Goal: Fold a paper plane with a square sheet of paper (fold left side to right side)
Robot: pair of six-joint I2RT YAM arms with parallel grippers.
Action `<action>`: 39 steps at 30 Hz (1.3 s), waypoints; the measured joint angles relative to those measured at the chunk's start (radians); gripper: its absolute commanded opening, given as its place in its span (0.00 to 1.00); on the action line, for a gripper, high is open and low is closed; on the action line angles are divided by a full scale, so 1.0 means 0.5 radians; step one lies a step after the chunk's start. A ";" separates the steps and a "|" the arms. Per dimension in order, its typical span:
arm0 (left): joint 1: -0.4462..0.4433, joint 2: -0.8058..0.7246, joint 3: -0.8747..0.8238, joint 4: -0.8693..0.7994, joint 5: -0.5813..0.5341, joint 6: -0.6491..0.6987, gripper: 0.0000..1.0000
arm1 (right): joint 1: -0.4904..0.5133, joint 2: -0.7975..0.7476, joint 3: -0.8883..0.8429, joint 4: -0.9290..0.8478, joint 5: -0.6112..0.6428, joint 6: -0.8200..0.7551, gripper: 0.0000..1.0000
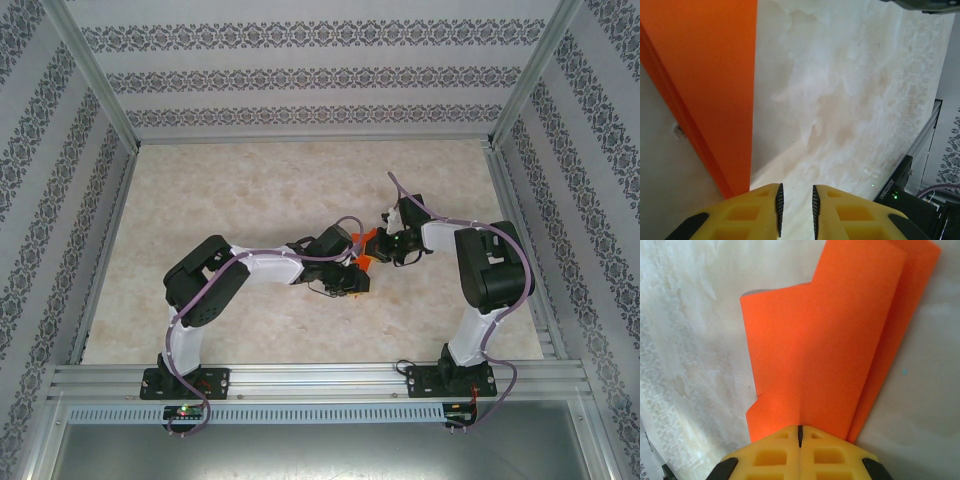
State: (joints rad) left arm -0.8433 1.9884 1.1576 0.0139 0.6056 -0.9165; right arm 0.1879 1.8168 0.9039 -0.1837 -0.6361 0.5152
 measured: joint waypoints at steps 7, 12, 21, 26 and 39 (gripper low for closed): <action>0.000 0.024 -0.002 0.001 -0.001 -0.022 0.25 | 0.000 0.000 0.011 -0.024 0.010 -0.030 0.00; 0.000 0.026 -0.018 0.002 -0.008 -0.037 0.24 | 0.000 0.001 0.022 -0.050 0.023 -0.040 0.00; 0.002 0.026 -0.045 0.024 -0.014 -0.072 0.23 | 0.000 0.000 0.035 -0.082 0.039 -0.051 0.00; 0.002 0.025 -0.086 0.084 -0.007 -0.110 0.22 | 0.000 0.001 0.048 -0.115 0.047 -0.051 0.00; 0.000 -0.036 -0.183 0.131 -0.008 -0.137 0.21 | 0.010 0.002 0.084 -0.204 0.078 -0.075 0.00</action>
State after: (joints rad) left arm -0.8433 1.9705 1.0660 0.0795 0.6014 -0.9852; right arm 0.1928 1.8175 0.9459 -0.2859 -0.5972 0.4778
